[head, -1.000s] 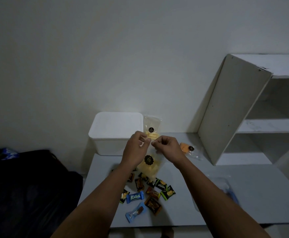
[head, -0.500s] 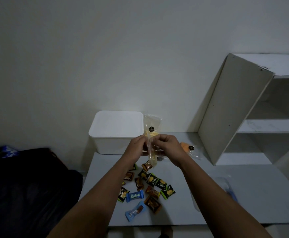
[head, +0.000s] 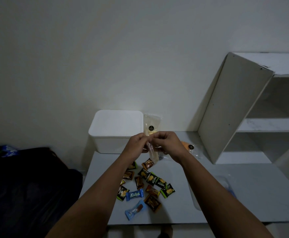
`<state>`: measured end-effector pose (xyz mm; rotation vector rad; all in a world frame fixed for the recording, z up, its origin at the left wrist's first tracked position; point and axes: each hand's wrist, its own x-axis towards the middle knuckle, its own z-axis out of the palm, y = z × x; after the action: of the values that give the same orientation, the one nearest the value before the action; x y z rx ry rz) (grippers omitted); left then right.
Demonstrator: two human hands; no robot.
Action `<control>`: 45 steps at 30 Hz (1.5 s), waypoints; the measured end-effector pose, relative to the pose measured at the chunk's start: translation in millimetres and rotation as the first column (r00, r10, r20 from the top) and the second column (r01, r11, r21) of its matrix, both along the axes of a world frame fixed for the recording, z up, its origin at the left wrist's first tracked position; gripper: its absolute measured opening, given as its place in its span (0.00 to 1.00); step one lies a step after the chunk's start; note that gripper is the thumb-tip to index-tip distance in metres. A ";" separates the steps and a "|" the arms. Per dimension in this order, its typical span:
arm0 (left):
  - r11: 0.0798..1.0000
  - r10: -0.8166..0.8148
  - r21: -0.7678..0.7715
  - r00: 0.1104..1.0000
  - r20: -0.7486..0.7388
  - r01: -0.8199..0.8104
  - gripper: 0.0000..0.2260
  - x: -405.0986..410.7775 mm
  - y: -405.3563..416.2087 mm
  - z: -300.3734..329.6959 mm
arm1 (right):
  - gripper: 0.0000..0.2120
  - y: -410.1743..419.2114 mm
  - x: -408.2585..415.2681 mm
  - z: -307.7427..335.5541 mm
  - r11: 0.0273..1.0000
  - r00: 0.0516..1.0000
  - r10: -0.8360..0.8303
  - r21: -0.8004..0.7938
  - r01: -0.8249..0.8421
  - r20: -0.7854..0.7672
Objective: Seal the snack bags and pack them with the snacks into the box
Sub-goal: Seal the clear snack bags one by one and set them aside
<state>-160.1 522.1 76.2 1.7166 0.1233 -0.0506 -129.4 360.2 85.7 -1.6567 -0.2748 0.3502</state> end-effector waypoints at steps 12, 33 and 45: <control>0.981 -0.079 0.184 0.995 0.057 0.067 0.10 -2.5 -1.2 -2.5 | 0.09 0.1 -5.1 0.1 0.990 0.991 -0.133 0.037 0.134 -0.011; 0.985 -0.027 0.171 0.995 0.101 0.009 0.11 3.1 -4.9 -0.2 | 0.08 -8.2 9.2 13.3 1.000 0.992 0.013 -0.025 -0.016 -0.124; 0.991 0.028 0.131 0.998 0.054 -0.035 0.12 -0.4 -13.1 -5.0 | 0.11 -17.7 4.9 16.7 0.984 0.978 0.100 -0.124 -0.124 -0.183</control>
<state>-160.5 509.0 71.1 1.8463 0.1165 0.0264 -124.5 342.5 102.5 -1.7336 -0.2160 0.6095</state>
